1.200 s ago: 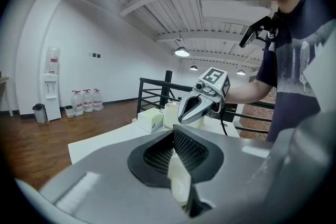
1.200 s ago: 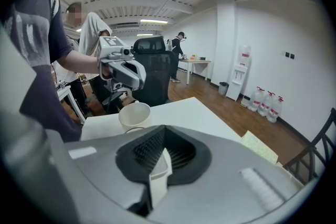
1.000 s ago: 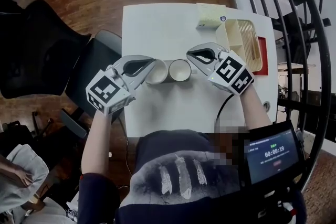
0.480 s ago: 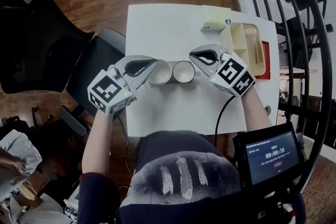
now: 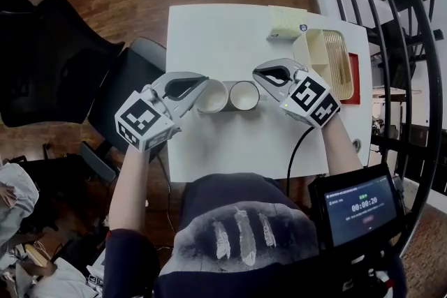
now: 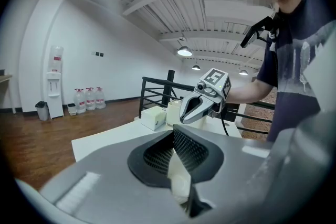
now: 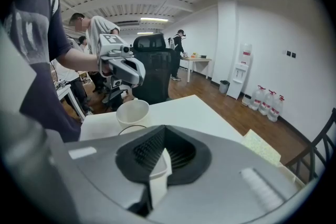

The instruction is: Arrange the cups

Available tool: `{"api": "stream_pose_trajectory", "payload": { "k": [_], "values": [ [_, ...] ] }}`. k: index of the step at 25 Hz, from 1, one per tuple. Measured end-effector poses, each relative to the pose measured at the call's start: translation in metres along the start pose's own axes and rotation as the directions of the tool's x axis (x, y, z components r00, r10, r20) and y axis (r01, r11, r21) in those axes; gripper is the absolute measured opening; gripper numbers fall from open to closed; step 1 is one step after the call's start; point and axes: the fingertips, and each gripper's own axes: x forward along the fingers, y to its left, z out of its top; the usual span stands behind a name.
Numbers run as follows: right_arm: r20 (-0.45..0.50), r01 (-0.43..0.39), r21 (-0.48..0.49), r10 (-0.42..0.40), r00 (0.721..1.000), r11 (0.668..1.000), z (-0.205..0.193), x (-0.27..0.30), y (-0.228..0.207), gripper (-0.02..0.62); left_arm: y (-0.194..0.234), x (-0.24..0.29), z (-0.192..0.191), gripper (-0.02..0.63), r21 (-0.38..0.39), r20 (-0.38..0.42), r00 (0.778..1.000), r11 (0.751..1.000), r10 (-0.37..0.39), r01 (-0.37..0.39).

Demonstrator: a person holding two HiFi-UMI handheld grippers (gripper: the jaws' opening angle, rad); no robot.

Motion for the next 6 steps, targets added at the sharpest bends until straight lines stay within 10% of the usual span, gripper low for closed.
{"api": "stream_pose_trajectory", "payload": {
  "k": [6],
  "values": [
    [0.021, -0.002, 0.005, 0.002, 1.0, 1.0, 0.0047, -0.0006, -0.0026, 0.005, 0.002, 0.0007, 0.0007, 0.015, -0.011, 0.003, 1.0, 1.0, 0.004, -0.004]
  ]
}}
